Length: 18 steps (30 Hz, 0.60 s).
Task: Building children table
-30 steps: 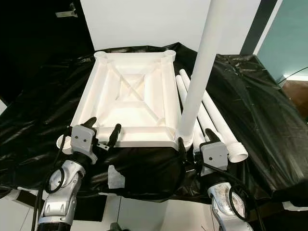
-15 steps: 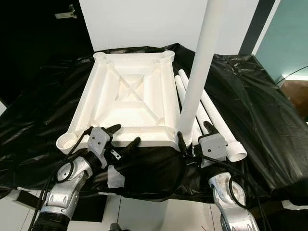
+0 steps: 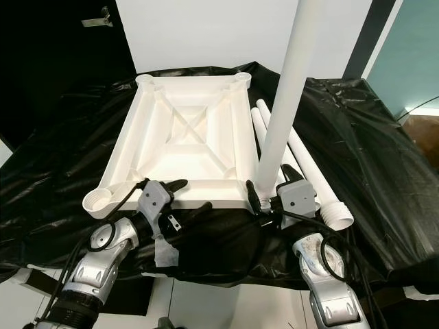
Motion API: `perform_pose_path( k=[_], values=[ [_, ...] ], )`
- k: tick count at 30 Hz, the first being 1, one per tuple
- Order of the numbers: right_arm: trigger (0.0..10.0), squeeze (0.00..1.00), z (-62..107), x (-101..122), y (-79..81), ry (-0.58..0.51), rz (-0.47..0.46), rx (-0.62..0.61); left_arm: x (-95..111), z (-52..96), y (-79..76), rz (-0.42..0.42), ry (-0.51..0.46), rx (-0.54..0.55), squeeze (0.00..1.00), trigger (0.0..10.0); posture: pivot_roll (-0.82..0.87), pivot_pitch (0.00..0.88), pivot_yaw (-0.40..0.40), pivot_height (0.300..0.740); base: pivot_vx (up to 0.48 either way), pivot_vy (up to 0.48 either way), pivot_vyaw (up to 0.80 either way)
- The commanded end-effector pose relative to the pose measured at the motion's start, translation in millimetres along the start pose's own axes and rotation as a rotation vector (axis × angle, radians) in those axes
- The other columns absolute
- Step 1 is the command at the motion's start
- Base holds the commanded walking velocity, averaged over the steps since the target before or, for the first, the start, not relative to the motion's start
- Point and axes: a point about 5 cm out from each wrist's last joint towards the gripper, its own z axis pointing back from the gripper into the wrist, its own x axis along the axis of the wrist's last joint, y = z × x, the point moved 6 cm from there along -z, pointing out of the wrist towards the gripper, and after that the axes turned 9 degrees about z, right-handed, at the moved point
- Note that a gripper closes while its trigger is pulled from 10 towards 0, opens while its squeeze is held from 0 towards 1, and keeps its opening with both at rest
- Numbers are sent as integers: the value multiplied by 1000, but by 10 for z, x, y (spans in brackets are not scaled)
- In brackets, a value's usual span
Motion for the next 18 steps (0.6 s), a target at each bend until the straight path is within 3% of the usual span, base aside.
perform_pose_path(
  k=[1, 5, 18],
  values=[
    [10000, 0, -21, -24, 37, -1, -9, 16, -146, -41, -45, -75, 88, -49, 0, 10000, -77, 35, 27, 740, 0, 0, 0],
    [10000, 0, -50, -23, 45, -6, -13, 16, -353, -53, -14, -180, 192, -22, 0, 10000, -77, 35, 27, 740, 0, 0, 0],
    [10000, 0, -113, -29, 2, -15, -17, 11, -533, -161, 188, -241, 333, 69, 0, 10000, -73, 30, 32, 740, 0, 0, 0]
  ],
)
